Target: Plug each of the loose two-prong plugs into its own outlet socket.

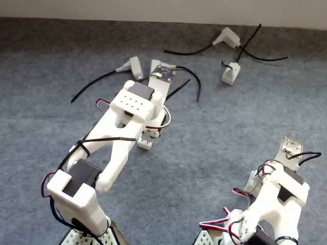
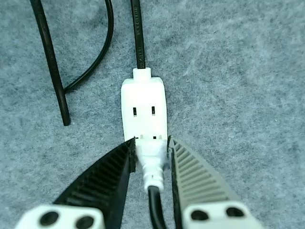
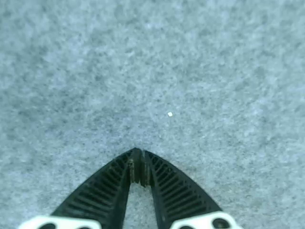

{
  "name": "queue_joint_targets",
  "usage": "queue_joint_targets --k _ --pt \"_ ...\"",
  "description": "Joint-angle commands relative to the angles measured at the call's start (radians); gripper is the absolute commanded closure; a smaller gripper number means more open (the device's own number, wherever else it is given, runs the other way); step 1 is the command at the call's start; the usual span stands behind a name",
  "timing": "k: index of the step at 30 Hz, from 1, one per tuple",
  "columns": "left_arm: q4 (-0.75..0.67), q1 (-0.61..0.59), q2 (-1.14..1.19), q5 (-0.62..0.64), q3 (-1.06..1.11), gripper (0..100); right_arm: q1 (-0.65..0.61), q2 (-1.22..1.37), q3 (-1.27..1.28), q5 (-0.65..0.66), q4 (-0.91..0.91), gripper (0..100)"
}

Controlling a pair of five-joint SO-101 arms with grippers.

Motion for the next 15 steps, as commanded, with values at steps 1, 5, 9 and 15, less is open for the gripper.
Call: queue_joint_targets --k 1,5,9,15 --pt "0.011 -0.022 -0.015 -0.003 -0.004 99 -0.007 0.001 0.005 -0.011 -0.035 99.1" --pt "0.020 -0.022 -0.090 -0.002 0.013 99 -0.007 0.001 0.005 -0.012 -0.035 99.1" --pt "-0.005 -0.018 -0.163 -0.002 0.076 99 -0.007 0.001 0.005 -0.012 -0.035 99.1" --pt "-0.081 -0.018 -0.165 0.000 0.124 99 -0.007 0.001 0.005 -0.014 -0.035 99.1"
